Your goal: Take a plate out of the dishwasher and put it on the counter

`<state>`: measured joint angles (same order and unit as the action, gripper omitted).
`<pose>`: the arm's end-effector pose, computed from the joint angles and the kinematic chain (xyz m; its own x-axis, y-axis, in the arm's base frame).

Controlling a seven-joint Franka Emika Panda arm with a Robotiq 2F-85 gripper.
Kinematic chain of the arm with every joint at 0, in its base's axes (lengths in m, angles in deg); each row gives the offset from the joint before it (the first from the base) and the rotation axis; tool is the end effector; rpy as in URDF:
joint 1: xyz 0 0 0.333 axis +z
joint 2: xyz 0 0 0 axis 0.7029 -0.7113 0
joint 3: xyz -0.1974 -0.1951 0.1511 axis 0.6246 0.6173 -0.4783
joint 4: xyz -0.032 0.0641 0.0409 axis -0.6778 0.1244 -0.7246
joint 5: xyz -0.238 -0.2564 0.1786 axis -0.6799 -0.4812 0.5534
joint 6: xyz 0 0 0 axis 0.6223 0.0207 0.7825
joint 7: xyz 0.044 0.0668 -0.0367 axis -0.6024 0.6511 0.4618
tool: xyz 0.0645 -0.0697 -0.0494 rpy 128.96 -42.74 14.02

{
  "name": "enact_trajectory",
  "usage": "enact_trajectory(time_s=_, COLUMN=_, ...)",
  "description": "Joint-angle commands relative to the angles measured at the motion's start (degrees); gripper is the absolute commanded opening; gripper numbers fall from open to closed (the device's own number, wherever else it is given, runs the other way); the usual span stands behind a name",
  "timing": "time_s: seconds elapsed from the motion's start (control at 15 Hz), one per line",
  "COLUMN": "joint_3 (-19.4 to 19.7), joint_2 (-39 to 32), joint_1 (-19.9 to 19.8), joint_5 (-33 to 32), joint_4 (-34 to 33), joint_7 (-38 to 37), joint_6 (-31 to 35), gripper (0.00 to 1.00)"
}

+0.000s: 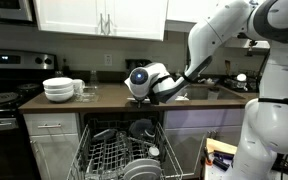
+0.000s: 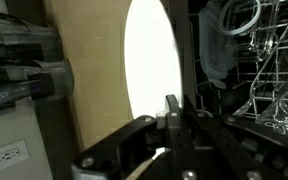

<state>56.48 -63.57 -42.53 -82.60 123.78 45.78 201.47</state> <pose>0.5150 -0.0083 0.3286 0.9129 0.4072 0.0269 0.2369 -0.5825 0.7776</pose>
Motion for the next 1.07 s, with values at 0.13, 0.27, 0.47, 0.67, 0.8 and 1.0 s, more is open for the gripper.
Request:
enact_trajectory(time_s=0.13, joint_3=1.5, joint_2=-3.4, joint_1=-2.5, joint_5=-7.0, joint_4=-3.6, joint_7=-1.8, joint_6=5.0, gripper=0.02)
enact_trajectory(time_s=0.27, joint_3=2.1, joint_2=-4.9, joint_1=-3.1, joint_5=-8.0, joint_4=-5.2, joint_7=-1.8, joint_6=6.2, gripper=0.02)
enact_trajectory(time_s=0.47, joint_3=2.5, joint_2=-7.6, joint_1=-3.4, joint_5=-9.5, joint_4=-8.0, joint_7=-2.8, joint_6=4.7, gripper=0.02)
enact_trajectory(time_s=0.67, joint_3=2.4, joint_2=-9.8, joint_1=-3.0, joint_5=-8.6, joint_4=-10.0, joint_7=-3.4, joint_6=1.8, gripper=0.02)
enact_trajectory(time_s=0.8, joint_3=2.2, joint_2=-10.8, joint_1=-3.0, joint_5=-7.7, joint_4=-10.9, joint_7=-2.9, joint_6=1.6, gripper=0.02)
enact_trajectory(time_s=1.0, joint_3=2.0, joint_2=-11.3, joint_1=-3.1, joint_5=-6.7, joint_4=-11.5, joint_7=-2.1, joint_6=1.7, gripper=0.03)
